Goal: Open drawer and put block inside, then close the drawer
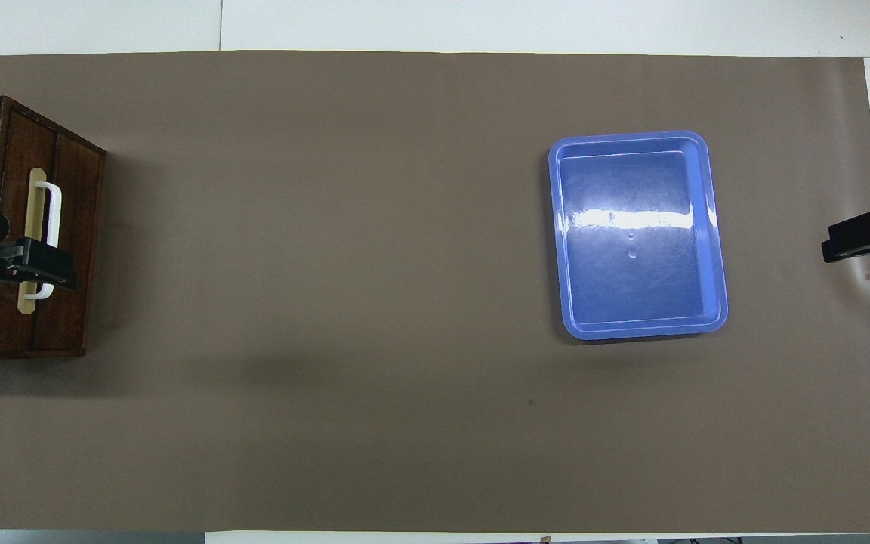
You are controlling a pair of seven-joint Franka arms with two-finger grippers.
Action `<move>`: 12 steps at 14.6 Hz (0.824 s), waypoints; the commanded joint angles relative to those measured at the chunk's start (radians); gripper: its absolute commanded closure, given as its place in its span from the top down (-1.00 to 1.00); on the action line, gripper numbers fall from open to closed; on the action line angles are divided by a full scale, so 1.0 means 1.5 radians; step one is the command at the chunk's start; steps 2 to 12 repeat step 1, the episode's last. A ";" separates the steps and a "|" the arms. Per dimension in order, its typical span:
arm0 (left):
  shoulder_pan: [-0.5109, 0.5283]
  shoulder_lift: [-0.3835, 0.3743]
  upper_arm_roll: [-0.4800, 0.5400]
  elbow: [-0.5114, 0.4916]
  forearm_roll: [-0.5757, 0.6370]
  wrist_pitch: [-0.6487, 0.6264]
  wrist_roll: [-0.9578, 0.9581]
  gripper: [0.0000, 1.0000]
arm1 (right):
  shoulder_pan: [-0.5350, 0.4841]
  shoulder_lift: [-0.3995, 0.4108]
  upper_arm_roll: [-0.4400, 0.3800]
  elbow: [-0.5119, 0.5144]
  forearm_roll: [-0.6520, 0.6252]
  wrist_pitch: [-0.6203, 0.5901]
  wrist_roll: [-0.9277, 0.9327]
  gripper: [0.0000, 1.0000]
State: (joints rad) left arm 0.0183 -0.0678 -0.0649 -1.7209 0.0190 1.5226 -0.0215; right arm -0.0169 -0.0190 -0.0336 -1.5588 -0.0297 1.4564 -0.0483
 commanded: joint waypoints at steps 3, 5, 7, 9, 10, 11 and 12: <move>-0.008 -0.008 0.005 -0.005 -0.005 0.012 0.009 1.00 | -0.012 -0.006 0.007 -0.002 -0.002 -0.006 -0.012 1.00; -0.008 -0.008 0.005 -0.005 -0.005 0.012 0.009 1.00 | -0.012 -0.006 0.007 -0.002 -0.002 -0.006 -0.012 1.00; -0.008 -0.008 0.005 -0.005 -0.005 0.012 0.009 1.00 | -0.012 -0.006 0.007 -0.002 -0.002 -0.006 -0.012 1.00; -0.008 -0.008 0.005 -0.005 -0.005 0.012 0.009 1.00 | -0.012 -0.006 0.007 -0.002 -0.002 -0.006 -0.012 1.00; -0.008 -0.008 0.005 -0.005 -0.005 0.012 0.009 1.00 | -0.012 -0.006 0.007 -0.002 -0.002 -0.006 -0.012 1.00; -0.008 -0.008 0.005 -0.005 -0.005 0.012 0.009 1.00 | -0.012 -0.006 0.007 -0.002 -0.002 -0.006 -0.012 1.00; -0.008 -0.008 0.005 -0.005 -0.005 0.012 0.009 1.00 | -0.012 -0.006 0.007 -0.002 -0.002 -0.006 -0.012 1.00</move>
